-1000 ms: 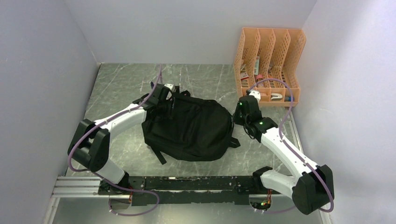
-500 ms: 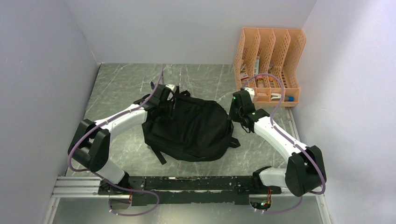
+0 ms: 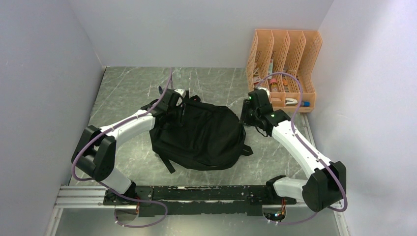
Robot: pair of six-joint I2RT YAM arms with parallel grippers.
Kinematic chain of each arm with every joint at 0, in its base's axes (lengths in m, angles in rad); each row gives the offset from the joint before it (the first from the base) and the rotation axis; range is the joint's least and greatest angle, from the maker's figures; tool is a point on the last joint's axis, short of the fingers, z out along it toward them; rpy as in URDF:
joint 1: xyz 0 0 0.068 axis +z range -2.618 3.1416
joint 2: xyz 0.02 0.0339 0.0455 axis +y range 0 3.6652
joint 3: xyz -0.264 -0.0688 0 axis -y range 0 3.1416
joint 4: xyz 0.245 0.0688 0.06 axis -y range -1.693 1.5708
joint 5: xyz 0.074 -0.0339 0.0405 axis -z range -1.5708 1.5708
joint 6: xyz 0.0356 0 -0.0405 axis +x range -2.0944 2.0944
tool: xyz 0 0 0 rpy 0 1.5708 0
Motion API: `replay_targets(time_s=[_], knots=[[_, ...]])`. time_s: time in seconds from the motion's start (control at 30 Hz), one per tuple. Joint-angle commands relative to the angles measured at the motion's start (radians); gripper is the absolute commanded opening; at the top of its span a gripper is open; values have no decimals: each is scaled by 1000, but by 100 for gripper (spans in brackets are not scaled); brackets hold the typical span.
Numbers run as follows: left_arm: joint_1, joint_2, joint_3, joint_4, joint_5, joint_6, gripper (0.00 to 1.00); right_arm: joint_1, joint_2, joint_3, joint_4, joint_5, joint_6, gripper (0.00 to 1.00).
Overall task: Pack the student bag
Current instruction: Adjust the student bag at the center of the board.
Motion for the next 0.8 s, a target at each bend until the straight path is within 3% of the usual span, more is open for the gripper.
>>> replay_targets(time_s=[0.0, 0.17, 0.4, 0.77], knots=[[-9, 8, -1, 7, 20, -1, 43, -6, 4, 19, -175, -112, -6, 54], [-10, 9, 1, 7, 19, 0, 43, -6, -16, -8, -236, -135, 19, 53], [-11, 18, 2, 7, 25, 1, 43, -6, -17, -11, -270, -37, 19, 51], [-19, 14, -1, 5, 14, 3, 42, -20, 144, 18, -32, 62, -31, 57]])
